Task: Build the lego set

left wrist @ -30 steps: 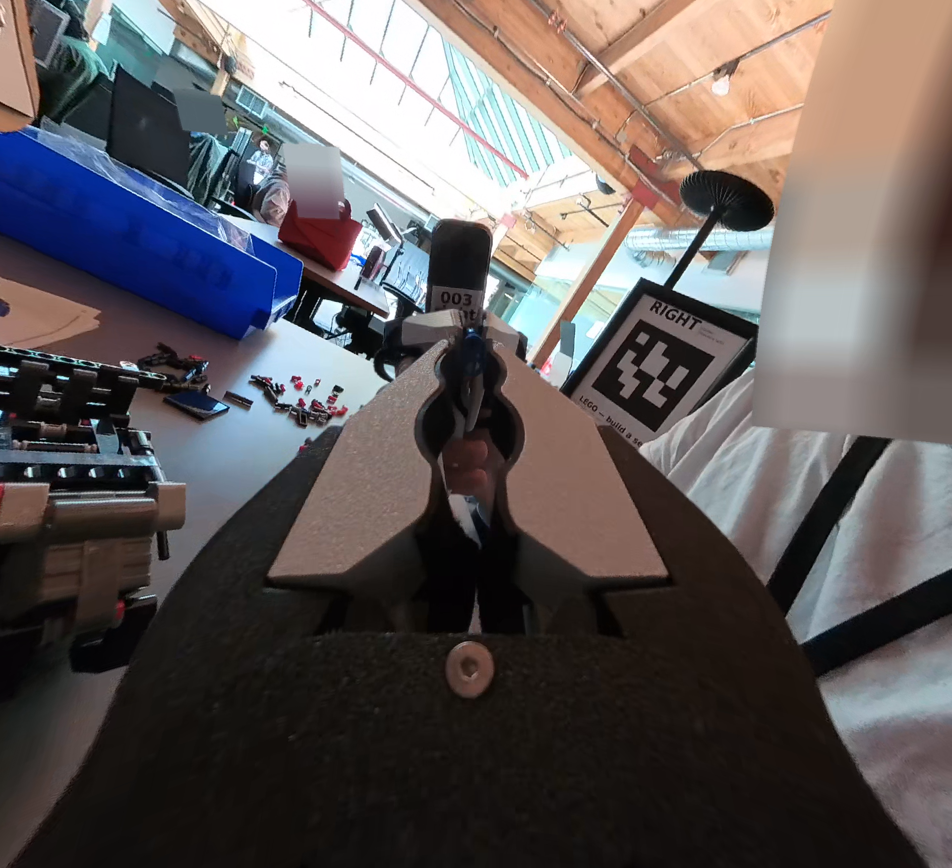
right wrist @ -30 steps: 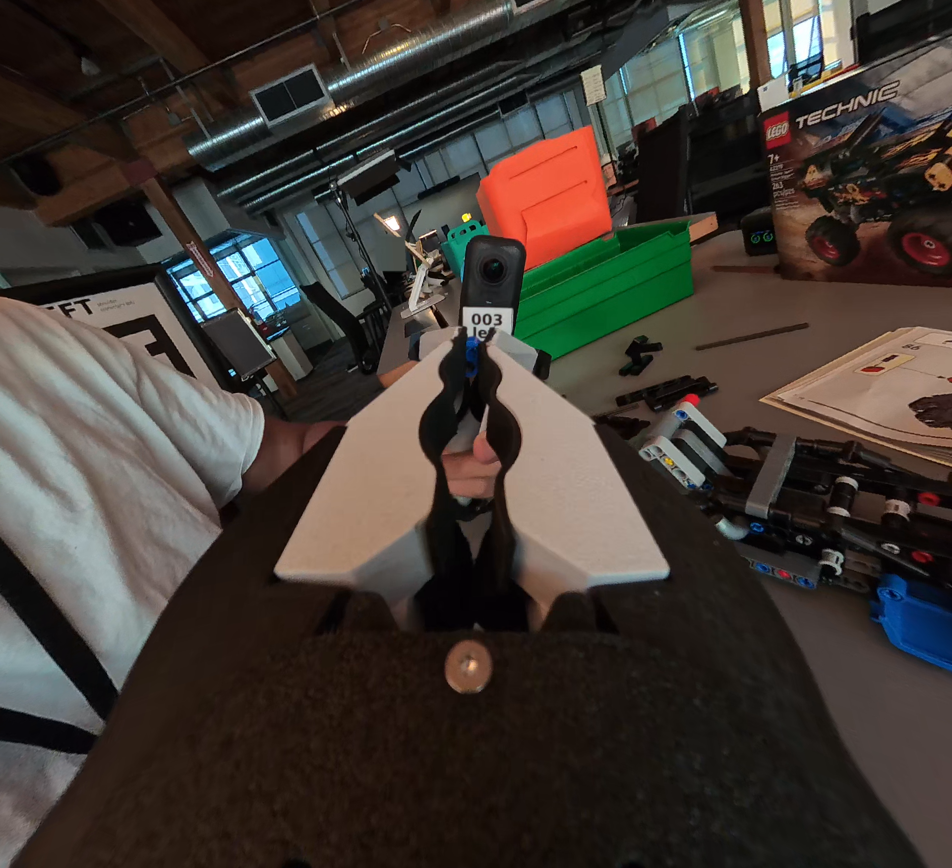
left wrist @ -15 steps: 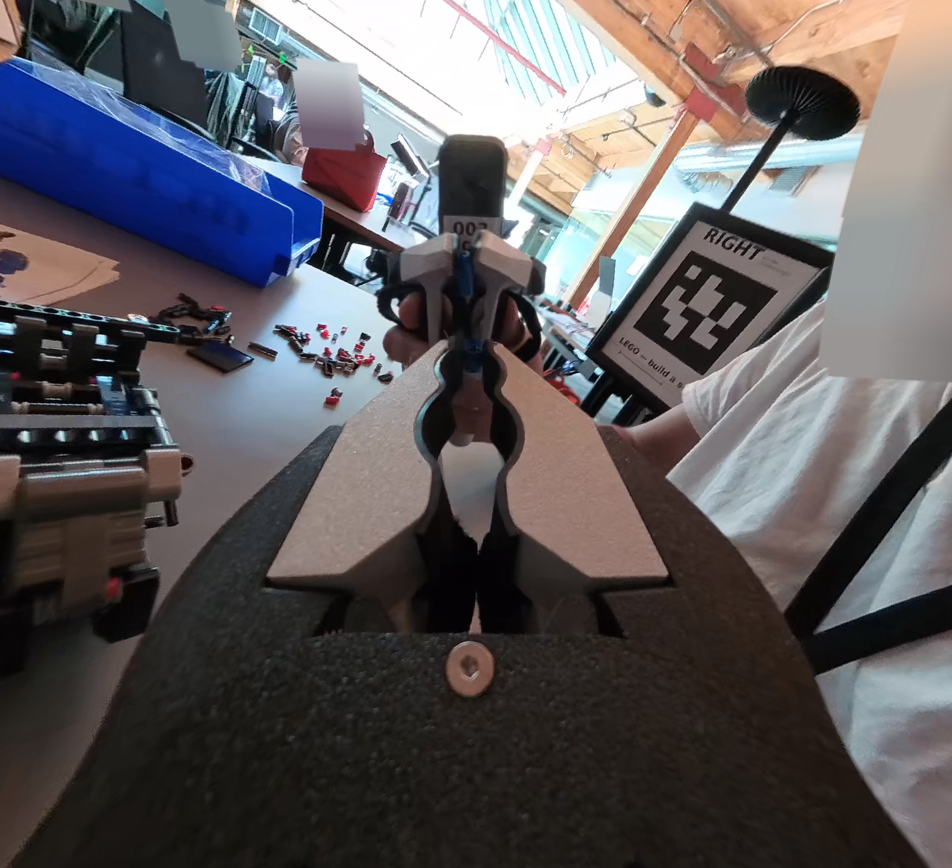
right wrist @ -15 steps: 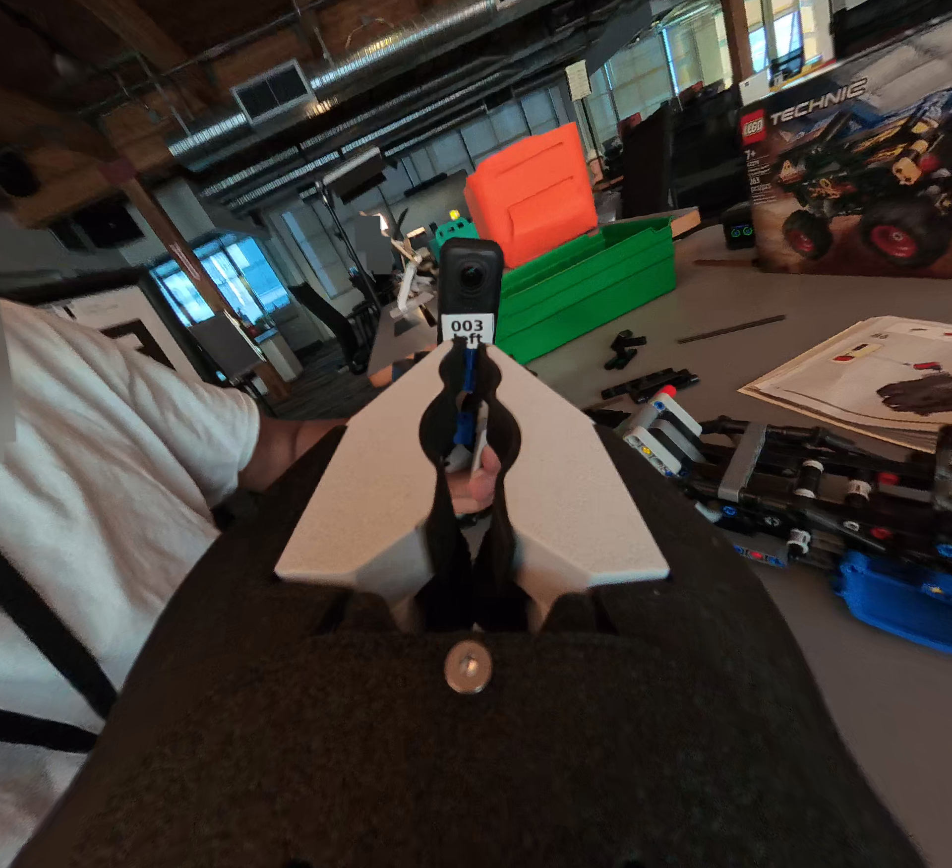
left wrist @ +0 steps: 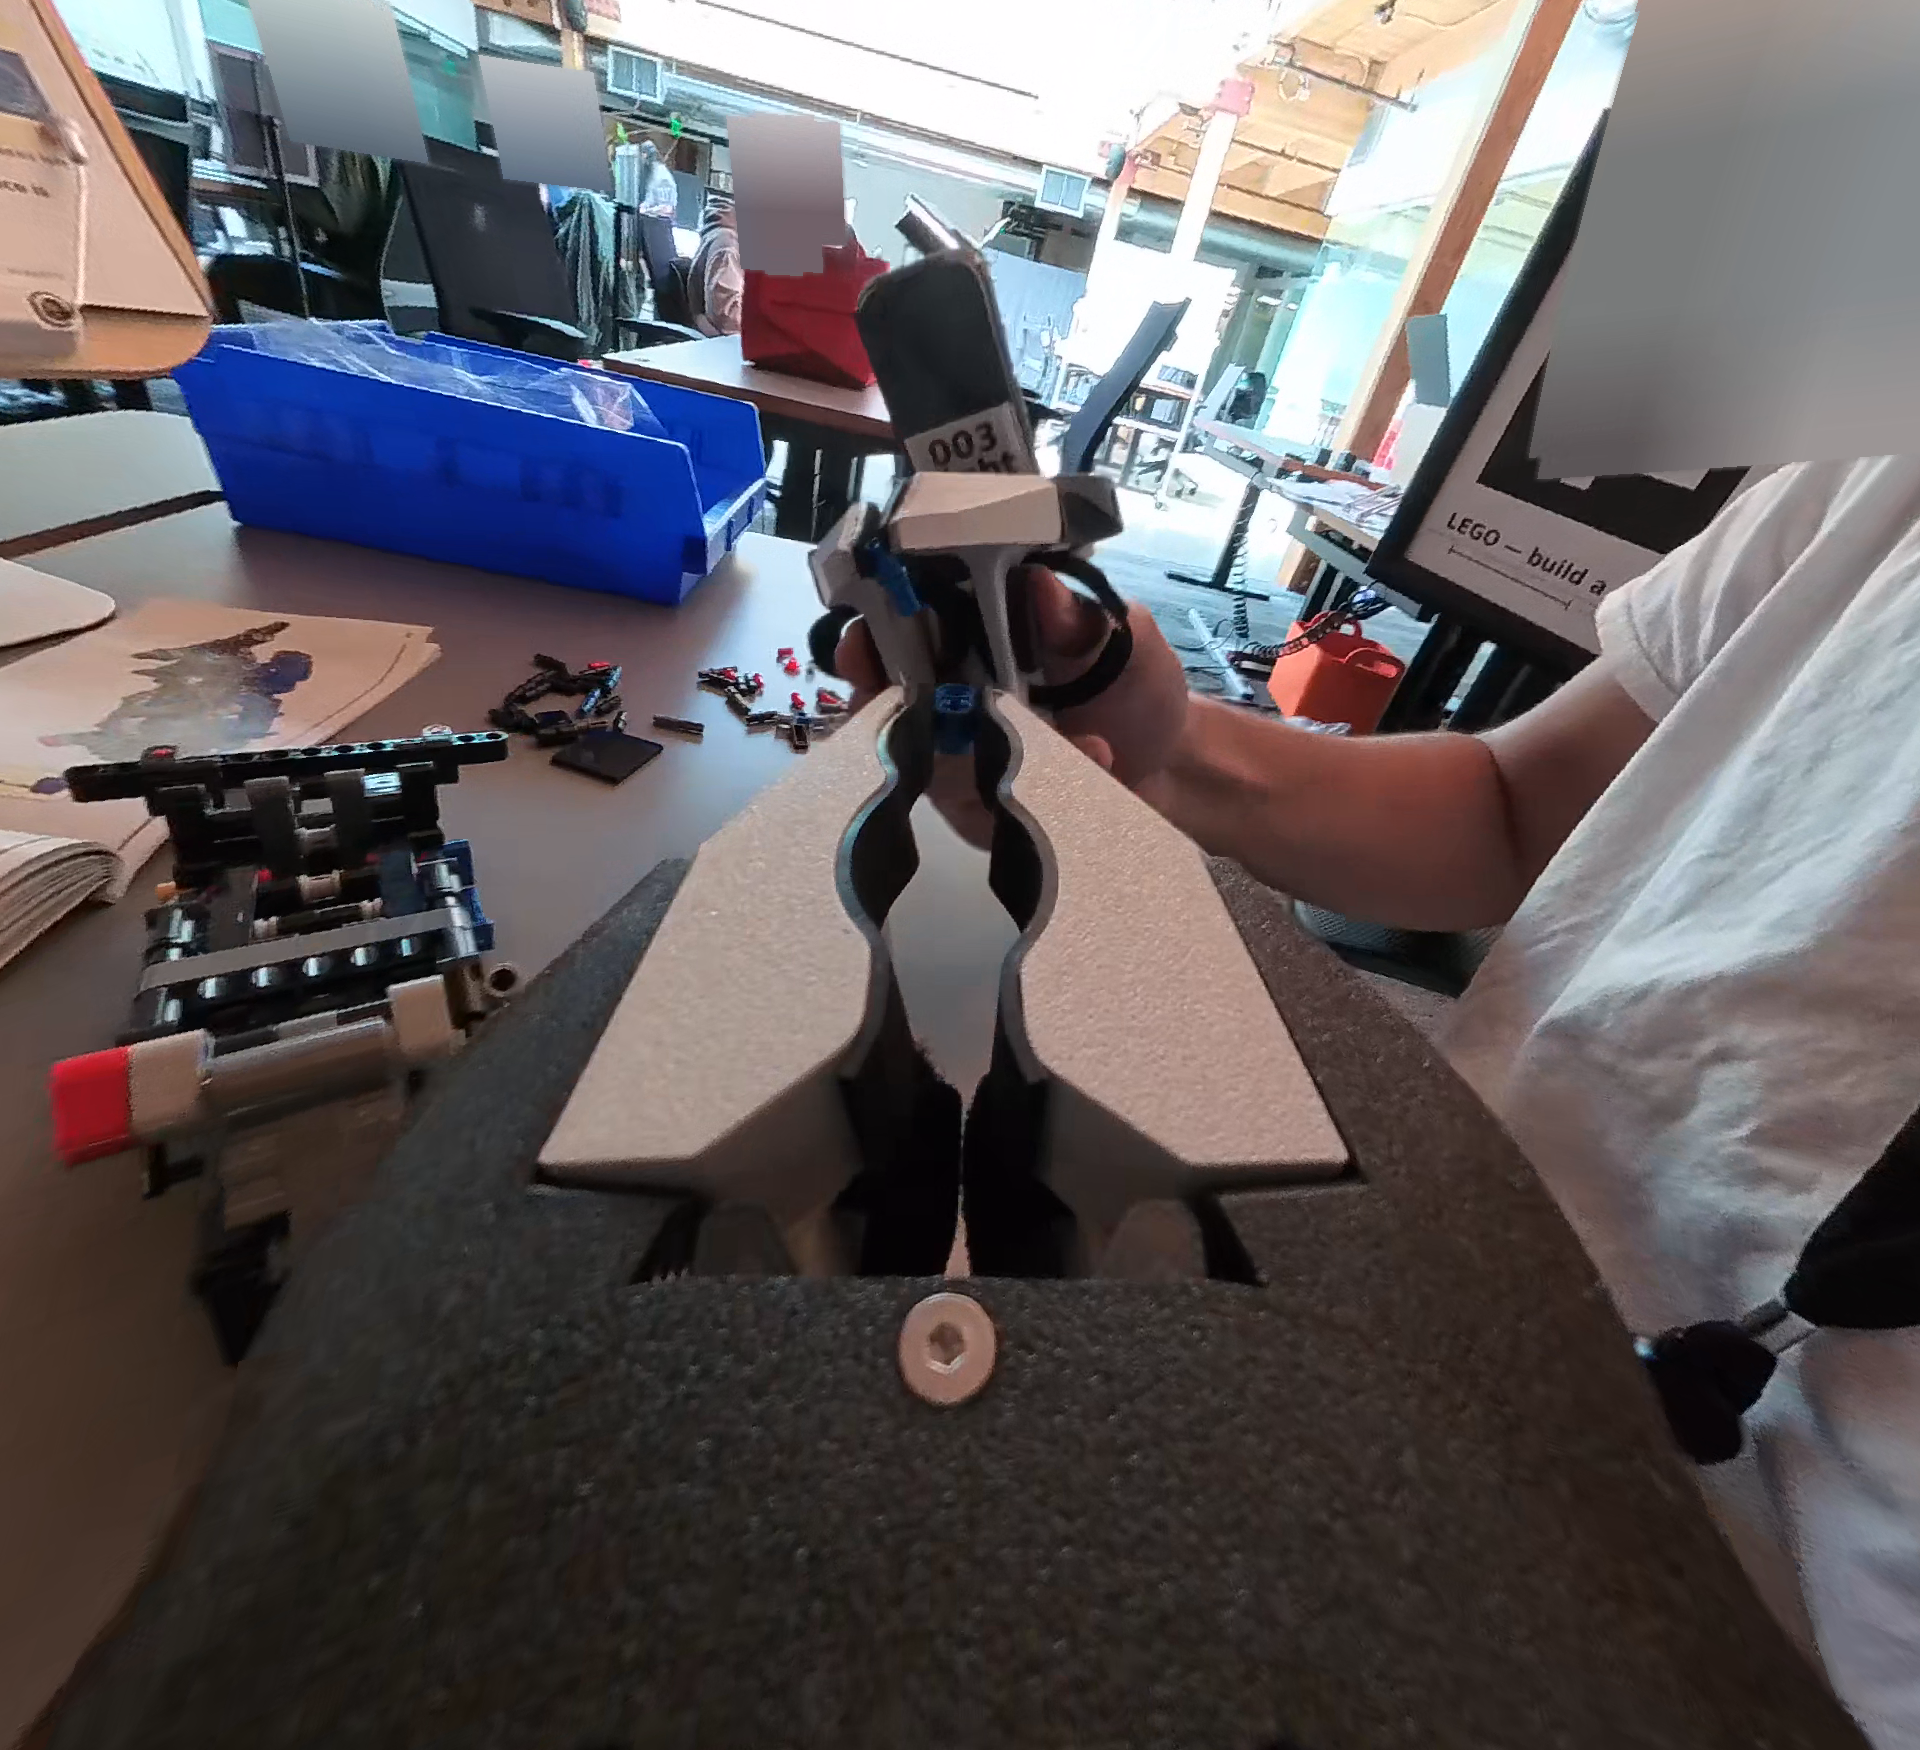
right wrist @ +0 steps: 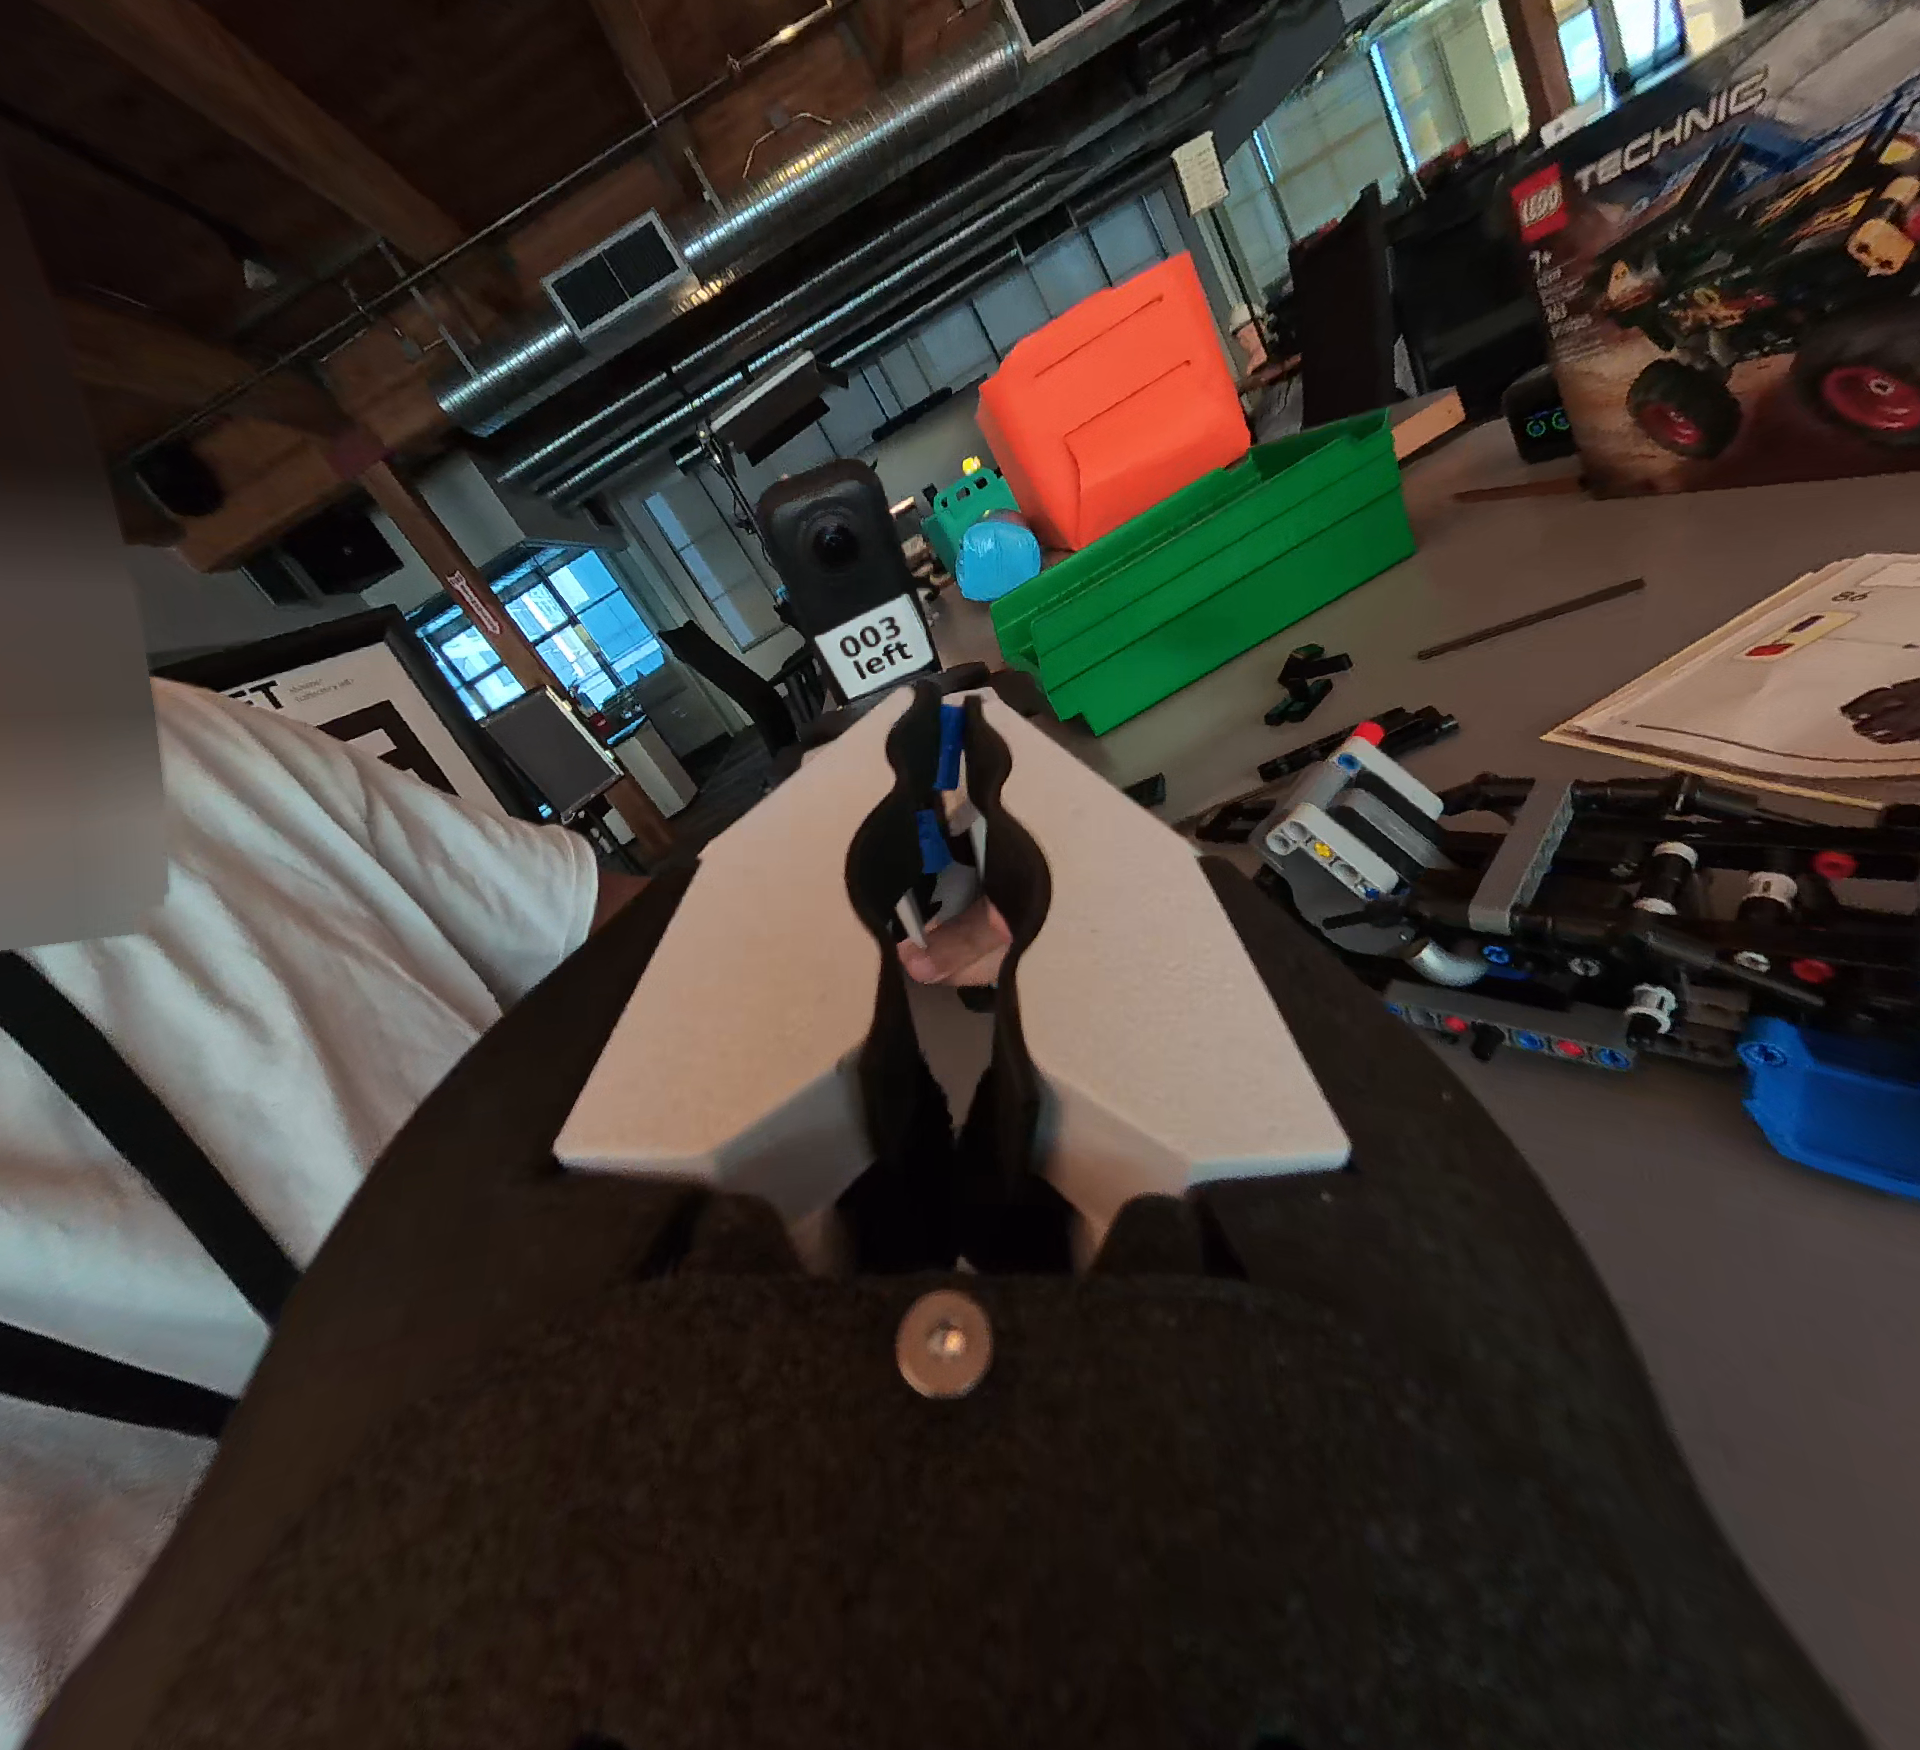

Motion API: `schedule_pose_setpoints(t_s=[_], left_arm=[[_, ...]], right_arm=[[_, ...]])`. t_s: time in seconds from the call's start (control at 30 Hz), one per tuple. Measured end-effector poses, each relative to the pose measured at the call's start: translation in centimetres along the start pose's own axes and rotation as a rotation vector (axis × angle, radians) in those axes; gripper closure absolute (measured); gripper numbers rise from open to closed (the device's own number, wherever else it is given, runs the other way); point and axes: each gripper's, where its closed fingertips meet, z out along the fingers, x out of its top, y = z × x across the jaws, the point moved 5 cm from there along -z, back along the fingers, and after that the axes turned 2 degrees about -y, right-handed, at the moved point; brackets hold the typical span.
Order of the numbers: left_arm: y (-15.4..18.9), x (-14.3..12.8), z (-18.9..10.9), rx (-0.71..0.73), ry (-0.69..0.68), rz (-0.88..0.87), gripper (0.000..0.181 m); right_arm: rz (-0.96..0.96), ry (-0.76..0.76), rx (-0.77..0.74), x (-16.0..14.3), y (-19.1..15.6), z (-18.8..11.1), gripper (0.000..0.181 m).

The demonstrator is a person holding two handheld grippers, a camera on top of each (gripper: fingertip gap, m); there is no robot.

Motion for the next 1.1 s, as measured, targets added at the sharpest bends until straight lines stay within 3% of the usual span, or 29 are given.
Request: schedule_pose_setpoints(t_s=[0.7,1.1], left_arm=[[-0.5,0.8,-0.2,-0.052,0.085,-0.177,0.176],[-0.7,1.7,-0.9,-0.103,0.164,-0.257,0.176]], right_arm=[[-0.086,0.037,-0.023,-1.0,-0.7,1.0,0.178],[-0.033,0.058,0.029,-1.3,-0.8,0.8,0.177]])
